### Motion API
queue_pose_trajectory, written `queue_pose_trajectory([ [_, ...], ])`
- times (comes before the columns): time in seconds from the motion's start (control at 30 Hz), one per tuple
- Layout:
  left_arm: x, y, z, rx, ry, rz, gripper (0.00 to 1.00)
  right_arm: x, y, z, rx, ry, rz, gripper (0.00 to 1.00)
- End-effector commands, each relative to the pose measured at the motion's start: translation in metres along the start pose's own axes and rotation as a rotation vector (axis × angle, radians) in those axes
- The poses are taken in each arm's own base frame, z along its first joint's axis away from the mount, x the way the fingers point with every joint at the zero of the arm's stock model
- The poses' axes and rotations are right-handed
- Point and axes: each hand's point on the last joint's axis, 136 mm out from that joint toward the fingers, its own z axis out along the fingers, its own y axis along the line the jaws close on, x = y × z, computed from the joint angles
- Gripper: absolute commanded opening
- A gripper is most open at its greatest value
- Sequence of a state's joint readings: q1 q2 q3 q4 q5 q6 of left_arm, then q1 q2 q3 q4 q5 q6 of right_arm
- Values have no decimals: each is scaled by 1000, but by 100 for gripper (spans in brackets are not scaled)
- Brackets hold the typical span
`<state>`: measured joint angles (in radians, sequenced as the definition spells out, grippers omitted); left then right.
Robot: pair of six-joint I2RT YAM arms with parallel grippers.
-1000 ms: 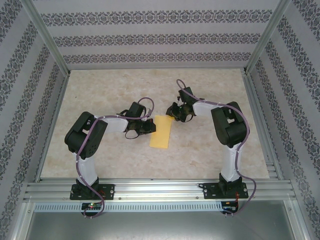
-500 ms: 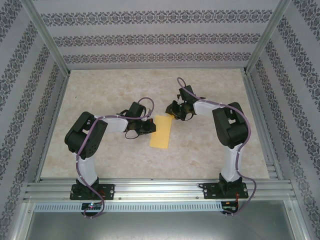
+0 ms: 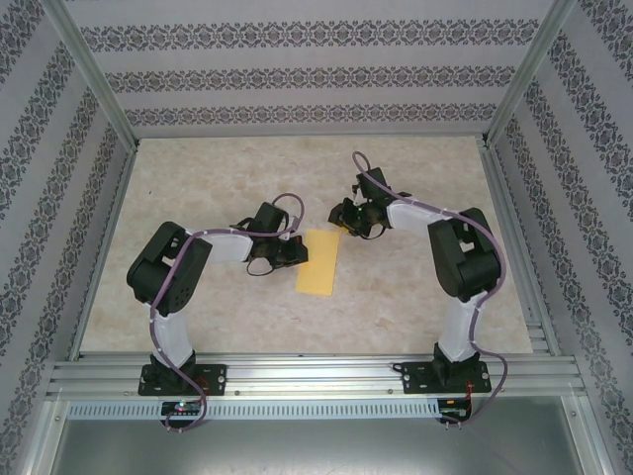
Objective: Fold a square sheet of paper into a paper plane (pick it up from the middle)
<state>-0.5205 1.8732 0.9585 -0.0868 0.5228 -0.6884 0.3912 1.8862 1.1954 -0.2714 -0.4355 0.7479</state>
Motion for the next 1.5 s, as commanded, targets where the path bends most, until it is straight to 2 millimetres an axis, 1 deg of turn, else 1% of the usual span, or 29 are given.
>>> queue_pose_trajectory([
  [0.0, 19, -7, -13, -23, 44, -33, 14, 11, 8, -28, 26, -57, -69, 40],
  [0.07, 13, -17, -26, -18, 8, -15, 19, 24, 5, -32, 39, -62, -65, 41],
  [0.13, 8, -20, -40, -44, -34, 2, 29, 43, 7, -29, 34, -50, -70, 41],
  [0.2, 8, -16, -50, -76, -62, 6, 33, 60, 6, -26, 43, -32, -68, 41],
  [0.3, 8, -4, -62, -111, -100, -18, 38, 82, 2, -19, 75, -12, -68, 41],
  [0.4, 11, 5, -67, -99, -110, -52, 45, 98, -5, -11, 83, 9, -57, 41],
  [0.47, 13, 7, -65, -82, -99, -61, 46, 105, -6, -7, 77, 25, -50, 39],
  [0.63, 14, 7, -57, -43, -64, -72, 47, 114, -5, 2, 60, 60, -52, 36],
  [0.83, 13, 6, -48, -25, -34, -81, 47, 114, -14, 5, 99, 64, -53, 36],
  [0.9, 13, 6, -46, -23, -28, -81, 47, 116, -18, 6, 119, 73, -50, 36],
  [1.13, 14, 4, -41, -2, -8, -84, 48, 122, -24, 10, 122, 89, -49, 36],
  [1.47, 15, 0, -35, 23, 21, -88, 49, 129, -41, 18, 163, 114, -35, 36],
])
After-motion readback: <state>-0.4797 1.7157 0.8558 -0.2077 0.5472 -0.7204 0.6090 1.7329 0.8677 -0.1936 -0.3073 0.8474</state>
